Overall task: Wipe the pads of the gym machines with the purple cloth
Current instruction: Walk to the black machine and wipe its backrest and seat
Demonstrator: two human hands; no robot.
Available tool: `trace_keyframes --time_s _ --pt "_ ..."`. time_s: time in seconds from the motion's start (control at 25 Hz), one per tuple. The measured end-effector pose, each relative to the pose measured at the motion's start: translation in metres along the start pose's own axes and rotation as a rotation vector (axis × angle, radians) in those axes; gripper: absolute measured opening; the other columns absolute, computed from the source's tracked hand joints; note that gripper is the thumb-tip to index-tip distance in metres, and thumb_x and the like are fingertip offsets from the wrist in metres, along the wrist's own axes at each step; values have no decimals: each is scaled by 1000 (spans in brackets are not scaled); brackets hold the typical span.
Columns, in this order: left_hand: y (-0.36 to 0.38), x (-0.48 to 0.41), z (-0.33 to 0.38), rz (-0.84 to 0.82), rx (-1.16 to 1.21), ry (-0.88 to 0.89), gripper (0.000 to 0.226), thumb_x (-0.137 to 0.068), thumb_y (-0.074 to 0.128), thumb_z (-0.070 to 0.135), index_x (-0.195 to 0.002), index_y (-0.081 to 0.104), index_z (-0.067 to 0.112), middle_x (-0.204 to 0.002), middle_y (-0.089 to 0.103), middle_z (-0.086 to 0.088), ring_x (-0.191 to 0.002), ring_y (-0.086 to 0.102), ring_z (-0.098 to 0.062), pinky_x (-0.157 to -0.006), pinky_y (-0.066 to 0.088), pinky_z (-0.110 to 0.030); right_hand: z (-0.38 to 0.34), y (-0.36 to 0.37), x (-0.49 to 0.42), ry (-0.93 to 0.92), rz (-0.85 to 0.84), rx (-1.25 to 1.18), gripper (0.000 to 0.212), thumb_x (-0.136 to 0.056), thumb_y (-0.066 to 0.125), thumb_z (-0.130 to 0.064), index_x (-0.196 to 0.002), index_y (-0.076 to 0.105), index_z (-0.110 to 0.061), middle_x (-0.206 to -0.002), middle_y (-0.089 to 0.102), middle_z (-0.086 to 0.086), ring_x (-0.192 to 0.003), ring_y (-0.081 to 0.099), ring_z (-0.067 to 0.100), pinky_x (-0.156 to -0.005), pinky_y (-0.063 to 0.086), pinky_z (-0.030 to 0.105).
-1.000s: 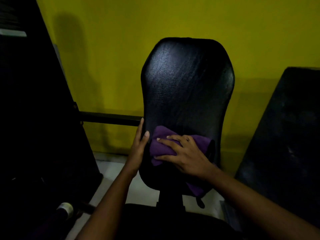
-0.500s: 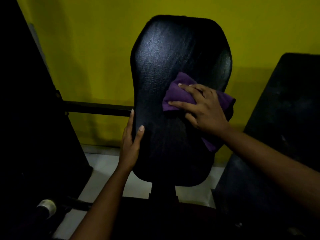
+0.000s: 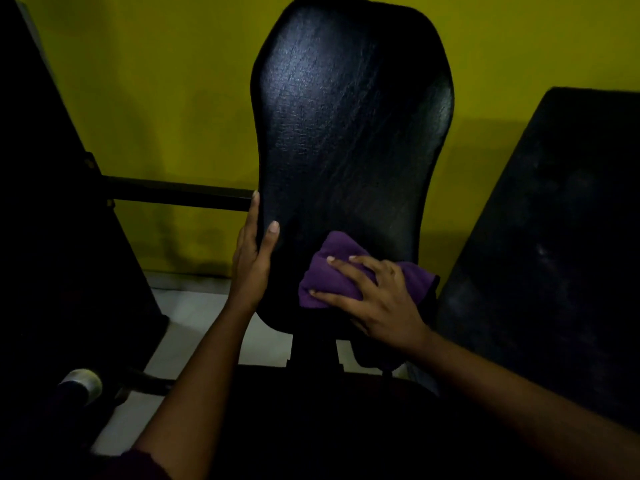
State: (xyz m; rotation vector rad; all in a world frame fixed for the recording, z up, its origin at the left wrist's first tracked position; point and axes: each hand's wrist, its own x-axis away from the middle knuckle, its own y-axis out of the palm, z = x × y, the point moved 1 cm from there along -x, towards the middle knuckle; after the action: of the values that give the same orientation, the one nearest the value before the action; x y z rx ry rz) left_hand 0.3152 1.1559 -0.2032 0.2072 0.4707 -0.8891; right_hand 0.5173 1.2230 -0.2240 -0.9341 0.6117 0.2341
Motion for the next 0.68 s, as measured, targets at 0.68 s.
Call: trace_keyframes --time_s 0.68 --pt "-32 3 -2 -24 247 -256 52 -83 38 56 -133 40 40 -142 45 1 -128 46 -20 -105 39 -43 -40 5 -56 -293 -83 -32 42 -81 38 -41 -117 59 -38 -141 48 2 -118 37 27 -86 28 38"
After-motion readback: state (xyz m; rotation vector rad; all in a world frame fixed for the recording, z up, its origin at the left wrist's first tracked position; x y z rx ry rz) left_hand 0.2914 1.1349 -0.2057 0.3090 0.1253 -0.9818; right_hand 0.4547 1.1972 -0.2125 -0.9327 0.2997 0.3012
